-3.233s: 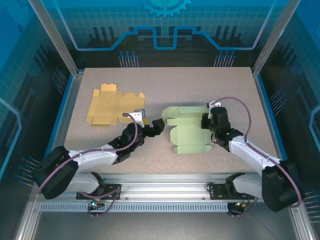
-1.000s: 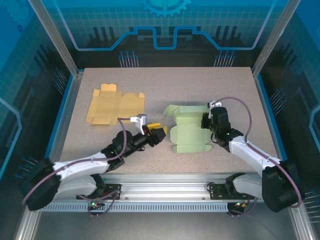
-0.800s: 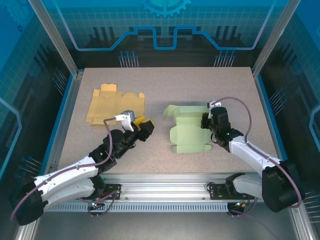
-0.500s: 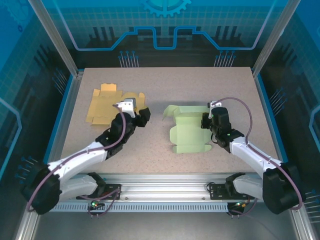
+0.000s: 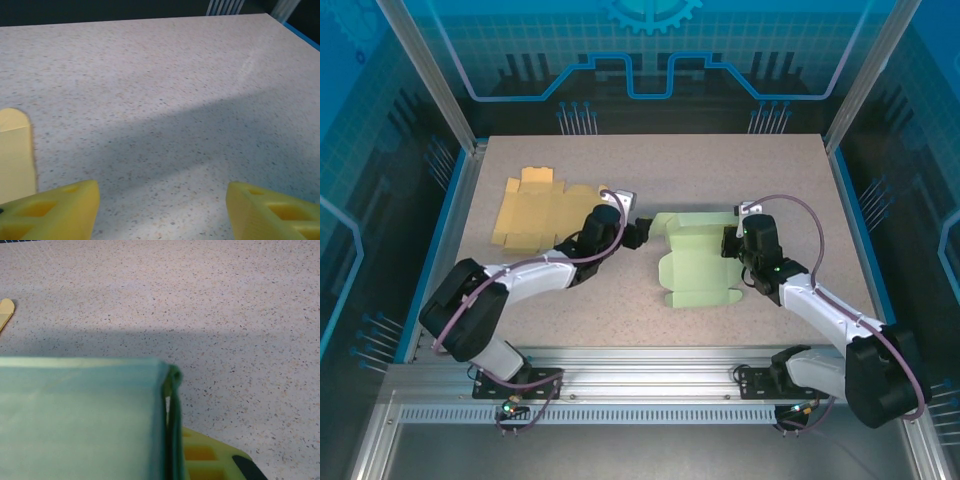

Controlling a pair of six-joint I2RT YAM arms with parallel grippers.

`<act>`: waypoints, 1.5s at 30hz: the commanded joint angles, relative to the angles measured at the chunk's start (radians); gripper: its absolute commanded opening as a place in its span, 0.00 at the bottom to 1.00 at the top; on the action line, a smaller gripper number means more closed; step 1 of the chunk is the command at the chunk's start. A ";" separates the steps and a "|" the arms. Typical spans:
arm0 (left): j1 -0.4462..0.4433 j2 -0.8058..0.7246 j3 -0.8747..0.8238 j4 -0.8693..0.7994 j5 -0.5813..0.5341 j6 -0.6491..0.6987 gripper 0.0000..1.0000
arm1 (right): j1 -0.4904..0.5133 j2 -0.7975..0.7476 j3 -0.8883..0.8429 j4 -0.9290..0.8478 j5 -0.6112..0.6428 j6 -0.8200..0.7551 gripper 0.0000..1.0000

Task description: Fold the paper box

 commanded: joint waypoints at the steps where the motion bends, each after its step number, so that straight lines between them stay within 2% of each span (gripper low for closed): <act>1: 0.002 0.012 0.026 0.067 0.119 0.043 0.69 | 0.000 0.007 0.003 0.018 -0.005 -0.005 0.00; 6: -0.030 0.010 -0.009 0.101 0.187 0.053 0.69 | 0.000 0.015 0.006 0.017 -0.003 -0.005 0.00; 12: -0.104 0.037 -0.036 0.148 0.181 0.078 0.69 | 0.000 0.018 0.008 0.013 -0.005 -0.004 0.00; 25: -0.148 0.015 -0.086 0.177 0.214 0.139 0.67 | 0.000 0.010 0.004 0.014 -0.003 -0.004 0.00; 36: -0.166 0.007 -0.058 0.097 0.163 0.223 0.66 | 0.000 0.015 0.005 0.017 -0.008 -0.003 0.00; 45: -0.191 0.011 0.003 0.059 0.213 0.320 0.76 | 0.000 0.015 0.006 0.017 -0.006 -0.003 0.00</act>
